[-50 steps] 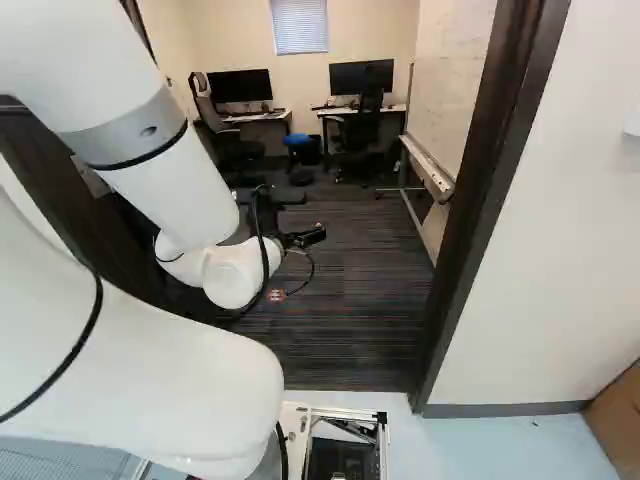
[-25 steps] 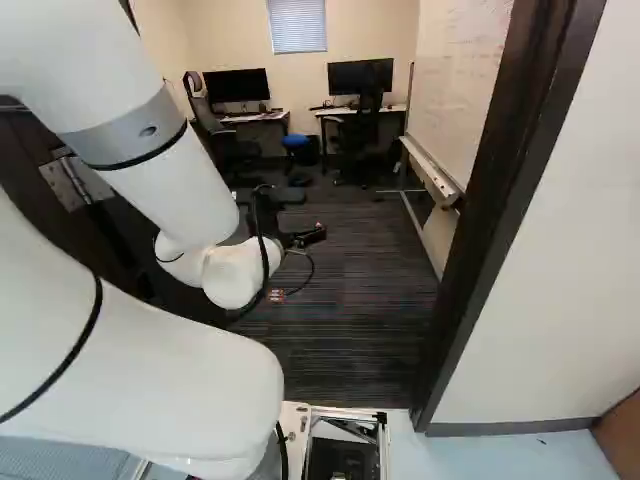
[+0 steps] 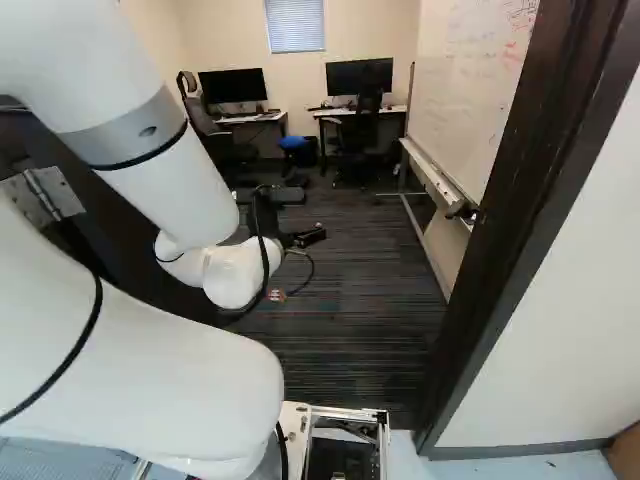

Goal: Open the door and move inside

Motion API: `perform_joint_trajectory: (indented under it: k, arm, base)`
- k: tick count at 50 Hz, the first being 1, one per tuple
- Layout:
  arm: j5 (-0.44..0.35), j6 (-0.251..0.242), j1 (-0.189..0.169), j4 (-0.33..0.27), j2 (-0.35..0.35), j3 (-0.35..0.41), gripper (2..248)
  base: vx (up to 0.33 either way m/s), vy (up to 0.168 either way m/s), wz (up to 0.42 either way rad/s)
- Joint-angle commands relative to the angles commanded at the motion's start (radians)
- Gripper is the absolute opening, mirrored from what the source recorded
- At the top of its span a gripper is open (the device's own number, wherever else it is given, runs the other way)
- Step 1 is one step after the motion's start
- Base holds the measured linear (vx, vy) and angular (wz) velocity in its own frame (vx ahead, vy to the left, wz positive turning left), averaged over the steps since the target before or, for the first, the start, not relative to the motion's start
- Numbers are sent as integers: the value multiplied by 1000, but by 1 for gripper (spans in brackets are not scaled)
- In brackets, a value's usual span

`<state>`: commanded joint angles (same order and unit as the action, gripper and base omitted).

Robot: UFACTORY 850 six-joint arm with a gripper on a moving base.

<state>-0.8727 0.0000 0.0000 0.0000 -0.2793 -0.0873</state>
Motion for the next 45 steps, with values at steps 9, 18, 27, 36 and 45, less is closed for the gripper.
perform_joint_trajectory:
  k: [9, 18, 27, 36, 45]
  arm:
    - [0, 0, 0, 0, 0, 0, 247]
    - [0, 0, 0, 0, 0, 0, 247]
    - [0, 0, 0, 0, 0, 0, 247]
    - [0, 0, 0, 0, 0, 0, 247]
    - [0, 0, 0, 0, 0, 0, 247]
  base:
    - [159, 0, -7]
    - [173, 1, -9]
    - [170, 0, -9]
    - [175, 0, -10]
    - [174, -1, -9]
